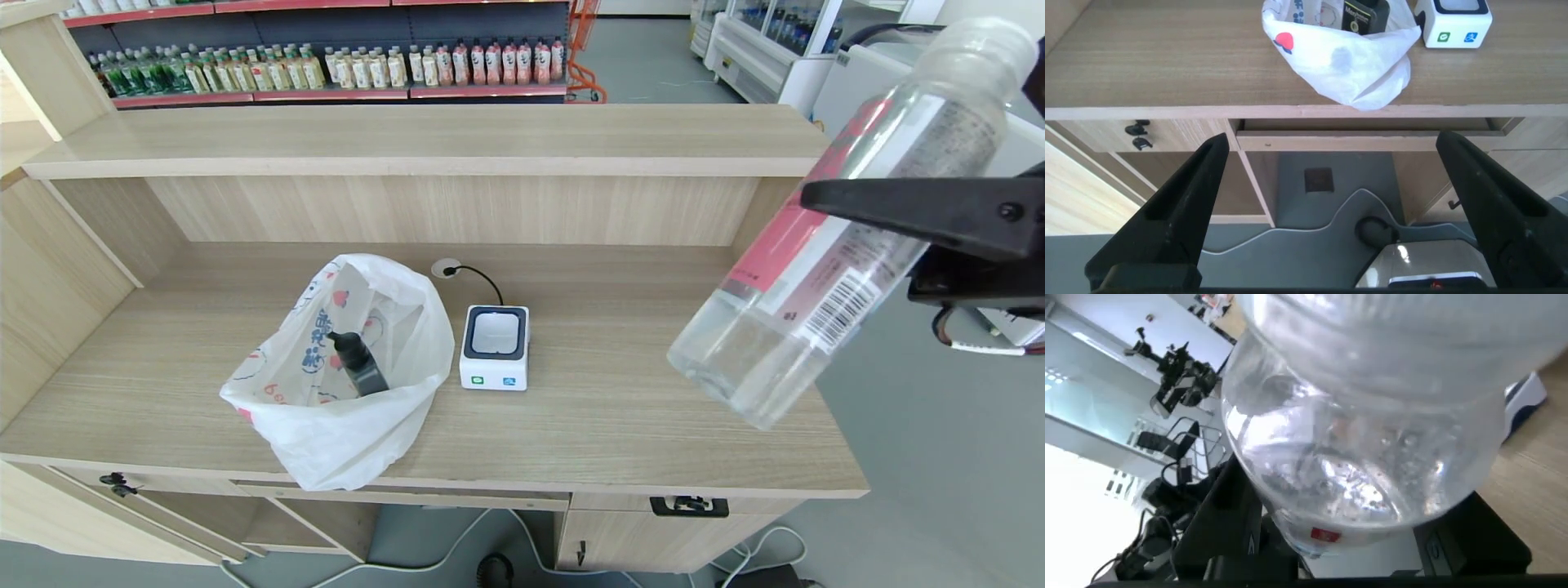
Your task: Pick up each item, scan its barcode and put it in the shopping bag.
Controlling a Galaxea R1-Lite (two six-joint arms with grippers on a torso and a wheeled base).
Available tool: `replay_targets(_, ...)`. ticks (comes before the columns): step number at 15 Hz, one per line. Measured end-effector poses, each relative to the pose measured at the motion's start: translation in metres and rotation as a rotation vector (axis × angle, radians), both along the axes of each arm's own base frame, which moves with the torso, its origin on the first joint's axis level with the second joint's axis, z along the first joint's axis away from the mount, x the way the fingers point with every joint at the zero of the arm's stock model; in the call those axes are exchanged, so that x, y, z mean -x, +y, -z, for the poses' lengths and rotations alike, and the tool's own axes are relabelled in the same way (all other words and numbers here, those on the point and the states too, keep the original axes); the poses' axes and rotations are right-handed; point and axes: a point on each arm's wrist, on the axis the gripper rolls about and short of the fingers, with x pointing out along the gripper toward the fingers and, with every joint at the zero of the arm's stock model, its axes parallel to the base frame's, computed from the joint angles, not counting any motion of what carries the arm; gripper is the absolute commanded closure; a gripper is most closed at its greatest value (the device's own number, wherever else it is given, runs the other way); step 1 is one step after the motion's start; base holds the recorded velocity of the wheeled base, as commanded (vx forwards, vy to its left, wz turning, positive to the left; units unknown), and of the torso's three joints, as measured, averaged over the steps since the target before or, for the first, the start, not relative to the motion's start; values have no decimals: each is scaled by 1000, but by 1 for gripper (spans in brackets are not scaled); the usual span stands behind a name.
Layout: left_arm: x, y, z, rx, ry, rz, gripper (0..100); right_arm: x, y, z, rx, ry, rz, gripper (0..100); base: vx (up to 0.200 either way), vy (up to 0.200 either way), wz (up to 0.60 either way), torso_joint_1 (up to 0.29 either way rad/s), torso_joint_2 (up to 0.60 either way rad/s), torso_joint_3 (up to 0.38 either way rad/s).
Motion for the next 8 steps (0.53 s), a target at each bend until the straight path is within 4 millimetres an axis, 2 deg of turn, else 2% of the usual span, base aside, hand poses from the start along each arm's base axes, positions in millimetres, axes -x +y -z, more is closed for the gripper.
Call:
replay_targets(4, 0, 0, 0, 0, 0, 1, 0, 29, 3, -11, -5, -13, -115, 100, 0, 0, 0, 0, 0, 0)
replay_targets(8, 0, 0, 0, 0, 0, 1, 0, 46, 1, -22, -21, -40, -170, 100, 0, 0, 0, 0, 0, 0)
